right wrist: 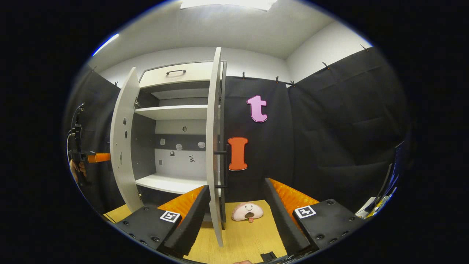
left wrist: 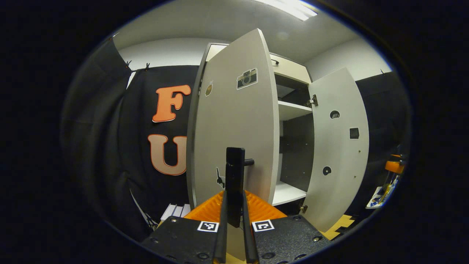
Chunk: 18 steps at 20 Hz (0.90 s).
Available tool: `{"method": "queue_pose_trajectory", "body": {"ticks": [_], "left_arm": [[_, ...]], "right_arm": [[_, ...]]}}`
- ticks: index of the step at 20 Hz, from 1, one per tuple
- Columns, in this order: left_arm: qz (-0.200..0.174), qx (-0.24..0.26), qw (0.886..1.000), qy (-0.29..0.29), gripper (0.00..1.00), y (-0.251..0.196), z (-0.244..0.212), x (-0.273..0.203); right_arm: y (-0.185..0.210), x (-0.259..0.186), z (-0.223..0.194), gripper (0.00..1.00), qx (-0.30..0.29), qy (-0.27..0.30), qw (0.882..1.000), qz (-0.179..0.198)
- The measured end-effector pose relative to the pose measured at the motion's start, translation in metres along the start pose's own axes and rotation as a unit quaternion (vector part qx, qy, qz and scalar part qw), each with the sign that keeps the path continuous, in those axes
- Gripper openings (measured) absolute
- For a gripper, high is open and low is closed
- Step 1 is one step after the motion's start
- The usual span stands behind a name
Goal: Open the right door of the double-door shoe cabinet with the right hand, and open the left door with the left hand.
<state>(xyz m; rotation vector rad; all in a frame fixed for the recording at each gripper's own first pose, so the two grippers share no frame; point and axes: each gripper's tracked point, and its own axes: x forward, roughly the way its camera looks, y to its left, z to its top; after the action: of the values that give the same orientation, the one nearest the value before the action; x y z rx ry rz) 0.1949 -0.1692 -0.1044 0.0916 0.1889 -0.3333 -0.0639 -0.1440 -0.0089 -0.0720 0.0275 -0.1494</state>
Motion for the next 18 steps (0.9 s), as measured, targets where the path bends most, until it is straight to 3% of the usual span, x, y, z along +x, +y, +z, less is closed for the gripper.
{"method": "queue_pose_trajectory", "body": {"ticks": [3,4,5,10,14,18], "left_arm": [[0.006,-0.012,1.000,-0.004,0.16,0.003,0.001,-0.002],[0.014,-0.011,1.000,-0.006,0.17,0.005,0.001,-0.002],[0.023,-0.008,1.000,-0.006,0.16,0.006,0.002,-0.003],[0.077,0.037,0.996,-0.019,0.17,0.026,0.005,-0.011],[0.088,0.026,0.996,-0.021,0.09,0.033,0.006,-0.013],[0.115,0.027,0.992,-0.031,0.10,0.046,0.008,-0.013]], "right_arm": [[-0.002,0.000,0.000,0.98,-0.004,0.001,1.000,-0.002],[-0.002,0.001,-0.001,0.92,-0.004,0.001,1.000,-0.002],[-0.003,0.001,-0.002,0.98,-0.005,0.002,1.000,-0.002],[0.005,0.005,-0.003,0.98,-0.007,0.006,1.000,0.008],[0.012,0.010,-0.001,0.98,-0.004,-0.002,1.000,0.016],[0.015,0.018,-0.001,0.98,0.009,-0.005,1.000,0.023]]}}
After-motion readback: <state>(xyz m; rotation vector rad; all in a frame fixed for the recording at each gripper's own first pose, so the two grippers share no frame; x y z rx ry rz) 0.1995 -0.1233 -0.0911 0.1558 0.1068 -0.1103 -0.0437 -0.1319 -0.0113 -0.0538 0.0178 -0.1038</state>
